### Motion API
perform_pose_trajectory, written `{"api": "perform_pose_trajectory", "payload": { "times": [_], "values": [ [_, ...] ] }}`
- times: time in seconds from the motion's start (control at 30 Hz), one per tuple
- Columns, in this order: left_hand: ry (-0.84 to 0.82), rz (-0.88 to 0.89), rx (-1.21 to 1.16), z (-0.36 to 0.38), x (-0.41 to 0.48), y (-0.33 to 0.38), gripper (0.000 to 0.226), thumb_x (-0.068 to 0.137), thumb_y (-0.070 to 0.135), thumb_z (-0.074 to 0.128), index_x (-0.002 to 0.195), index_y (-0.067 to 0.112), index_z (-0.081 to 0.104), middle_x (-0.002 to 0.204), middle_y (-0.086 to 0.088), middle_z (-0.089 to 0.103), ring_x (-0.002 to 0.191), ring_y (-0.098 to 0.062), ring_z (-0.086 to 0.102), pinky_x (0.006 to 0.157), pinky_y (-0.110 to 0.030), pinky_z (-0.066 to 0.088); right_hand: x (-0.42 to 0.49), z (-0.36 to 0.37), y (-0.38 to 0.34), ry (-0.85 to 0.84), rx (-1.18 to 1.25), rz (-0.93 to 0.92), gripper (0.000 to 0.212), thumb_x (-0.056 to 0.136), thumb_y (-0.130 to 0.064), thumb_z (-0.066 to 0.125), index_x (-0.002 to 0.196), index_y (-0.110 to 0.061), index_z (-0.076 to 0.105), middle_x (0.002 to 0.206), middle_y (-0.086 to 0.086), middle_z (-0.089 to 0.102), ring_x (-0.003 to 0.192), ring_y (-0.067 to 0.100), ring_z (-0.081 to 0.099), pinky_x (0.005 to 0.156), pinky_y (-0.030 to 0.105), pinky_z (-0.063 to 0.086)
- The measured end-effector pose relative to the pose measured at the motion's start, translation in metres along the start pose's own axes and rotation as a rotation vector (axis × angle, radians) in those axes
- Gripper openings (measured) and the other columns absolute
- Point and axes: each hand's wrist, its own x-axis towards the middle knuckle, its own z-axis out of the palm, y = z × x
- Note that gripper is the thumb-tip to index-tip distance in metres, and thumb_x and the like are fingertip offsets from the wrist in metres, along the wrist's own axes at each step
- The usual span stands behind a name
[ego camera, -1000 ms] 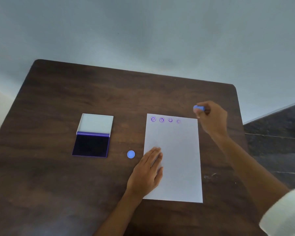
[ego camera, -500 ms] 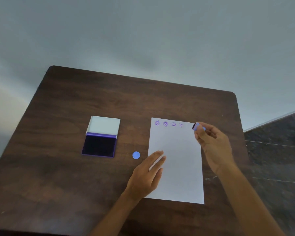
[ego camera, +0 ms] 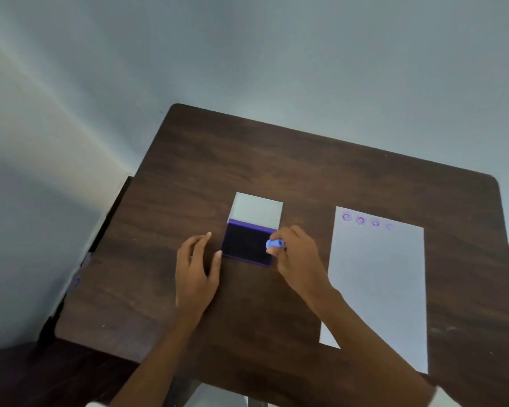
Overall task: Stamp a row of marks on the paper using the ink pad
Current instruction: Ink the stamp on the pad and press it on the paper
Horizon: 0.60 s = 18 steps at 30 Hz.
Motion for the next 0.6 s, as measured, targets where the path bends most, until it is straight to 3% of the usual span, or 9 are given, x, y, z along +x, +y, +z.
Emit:
{"api": "perform_pose_trajectory", "payload": {
  "times": [0.13,0.27,0.4,0.53,0.6],
  "values": [
    [-0.128,0.009,0.088,0.008,0.012,-0.001,0.087,0.076,0.069,0.064,0.147,0.024,0.041,0.141,0.0,0.045,0.126,-0.016,0.041,0.099,-0.037,0.037,0.021,0.03,-0.014,-0.162,-0.245,-0.031,0.032,0.081,-0.015,0.071,0.108,-0.014,0.055,0.114,0.007,0.06,0.088,0.017,0.058,0.079,0.025,0.046],
    [-0.235,0.029,0.196,0.015,0.015,-0.001,0.107,0.061,0.088,0.056,0.149,0.028,0.04,0.145,0.001,0.041,0.128,-0.02,0.036,0.102,-0.046,0.034,0.025,0.045,-0.015,-0.148,-0.34,-0.157,0.032,0.079,-0.012,0.072,0.106,-0.011,0.057,0.113,0.01,0.061,0.093,0.023,0.061,0.079,0.034,0.053],
    [-0.238,0.038,0.261,0.018,0.016,-0.004,0.1,0.065,0.089,0.046,0.146,0.031,0.043,0.145,-0.002,0.042,0.127,-0.023,0.036,0.099,-0.049,0.038,0.026,0.055,-0.013,-0.148,-0.376,-0.208,0.034,0.076,-0.011,0.076,0.105,-0.01,0.058,0.112,0.012,0.064,0.097,0.026,0.062,0.081,0.036,0.054],
    [-0.171,0.059,0.254,0.022,0.017,-0.006,0.091,0.067,0.083,0.06,0.138,0.028,0.054,0.138,-0.004,0.052,0.119,-0.024,0.045,0.09,-0.045,0.042,0.031,0.057,-0.016,-0.135,-0.413,-0.269,0.037,0.066,-0.008,0.083,0.096,-0.009,0.059,0.097,0.013,0.068,0.083,0.027,0.066,0.068,0.037,0.057],
    [-0.13,0.086,0.259,0.025,0.016,-0.008,0.088,0.067,0.082,0.061,0.135,0.026,0.058,0.134,-0.005,0.055,0.116,-0.023,0.045,0.087,-0.043,0.043,0.032,0.058,-0.015,-0.157,-0.435,-0.279,0.04,0.066,-0.01,0.083,0.098,-0.009,0.06,0.099,0.013,0.068,0.086,0.027,0.066,0.069,0.037,0.058]
  ]
}}
